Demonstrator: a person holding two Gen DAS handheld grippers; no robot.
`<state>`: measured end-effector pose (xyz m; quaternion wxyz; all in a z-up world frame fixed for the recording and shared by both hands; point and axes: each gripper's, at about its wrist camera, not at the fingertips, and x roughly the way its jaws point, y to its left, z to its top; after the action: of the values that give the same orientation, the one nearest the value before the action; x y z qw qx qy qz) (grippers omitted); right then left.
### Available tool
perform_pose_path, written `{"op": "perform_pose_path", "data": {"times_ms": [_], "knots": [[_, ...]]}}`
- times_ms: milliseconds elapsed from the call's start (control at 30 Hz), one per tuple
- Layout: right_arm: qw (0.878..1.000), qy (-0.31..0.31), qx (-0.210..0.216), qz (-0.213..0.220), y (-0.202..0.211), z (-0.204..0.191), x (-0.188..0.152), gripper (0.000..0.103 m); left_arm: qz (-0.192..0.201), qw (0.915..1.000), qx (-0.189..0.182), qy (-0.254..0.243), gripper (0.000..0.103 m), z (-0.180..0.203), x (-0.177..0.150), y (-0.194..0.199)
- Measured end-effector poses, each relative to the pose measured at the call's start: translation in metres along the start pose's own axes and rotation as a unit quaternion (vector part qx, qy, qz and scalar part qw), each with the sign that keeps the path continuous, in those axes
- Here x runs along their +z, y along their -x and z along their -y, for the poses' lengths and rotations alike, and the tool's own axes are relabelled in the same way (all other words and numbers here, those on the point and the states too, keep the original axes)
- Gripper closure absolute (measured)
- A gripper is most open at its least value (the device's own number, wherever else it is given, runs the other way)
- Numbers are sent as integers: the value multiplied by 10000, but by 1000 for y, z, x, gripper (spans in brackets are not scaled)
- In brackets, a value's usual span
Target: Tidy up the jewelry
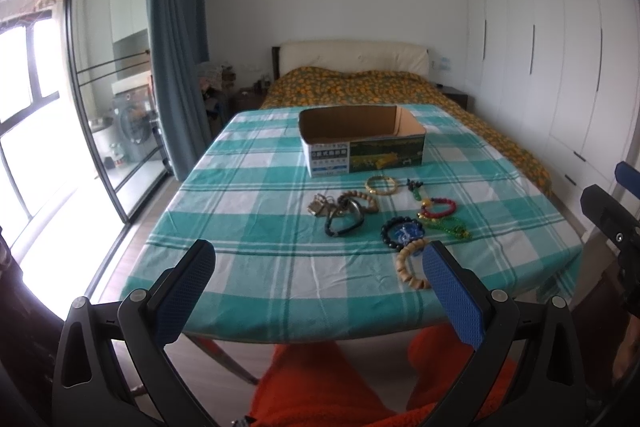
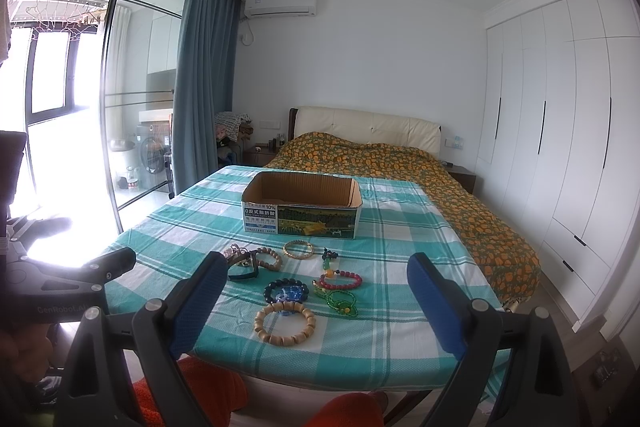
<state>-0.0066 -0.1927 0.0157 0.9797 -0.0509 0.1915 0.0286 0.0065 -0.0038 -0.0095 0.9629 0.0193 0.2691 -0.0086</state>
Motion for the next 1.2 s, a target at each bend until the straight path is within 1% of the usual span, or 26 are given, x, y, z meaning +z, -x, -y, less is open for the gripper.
{"op": "perform_pose_path", "data": {"times_ms": [100,200,433,500,567,667,733,900,1067,1200], "knots": [[10000,6,-3,6,0,2,1,10,-52,10000,-4,34,0,-3,0,-3],[10000,-3,-7,-1,0,2,1,9,-98,9999,-85,61,0,-4,0,-5],[10000,-83,-38,-22,-3,10,-2,10,-146,9998,-68,111,0,-5,-1,-6],[10000,-80,-38,-29,-2,4,-3,9,-172,9997,-97,134,0,-6,-1,-7],[10000,-66,-28,-26,-1,3,-3,9,-267,9994,-158,182,0,-9,-2,-11],[10000,-53,-1,-59,-4,2,-4,9,-531,9980,-214,249,0,-12,-4,-22],[9999,-89,21,-110,-8,3,-4,9,-614,9973,-284,274,0,-13,-3,-26],[9997,-139,-17,-191,-14,6,-4,9,-620,9970,-393,226,0,-9,-1,-33],[9992,-211,-63,-348,-24,9,-3,9,-590,9960,-620,268,0,-12,2,-40],[9983,-272,-59,-517,-36,13,-5,9,-614,9959,-600,298,0,-15,6,-52]]}}
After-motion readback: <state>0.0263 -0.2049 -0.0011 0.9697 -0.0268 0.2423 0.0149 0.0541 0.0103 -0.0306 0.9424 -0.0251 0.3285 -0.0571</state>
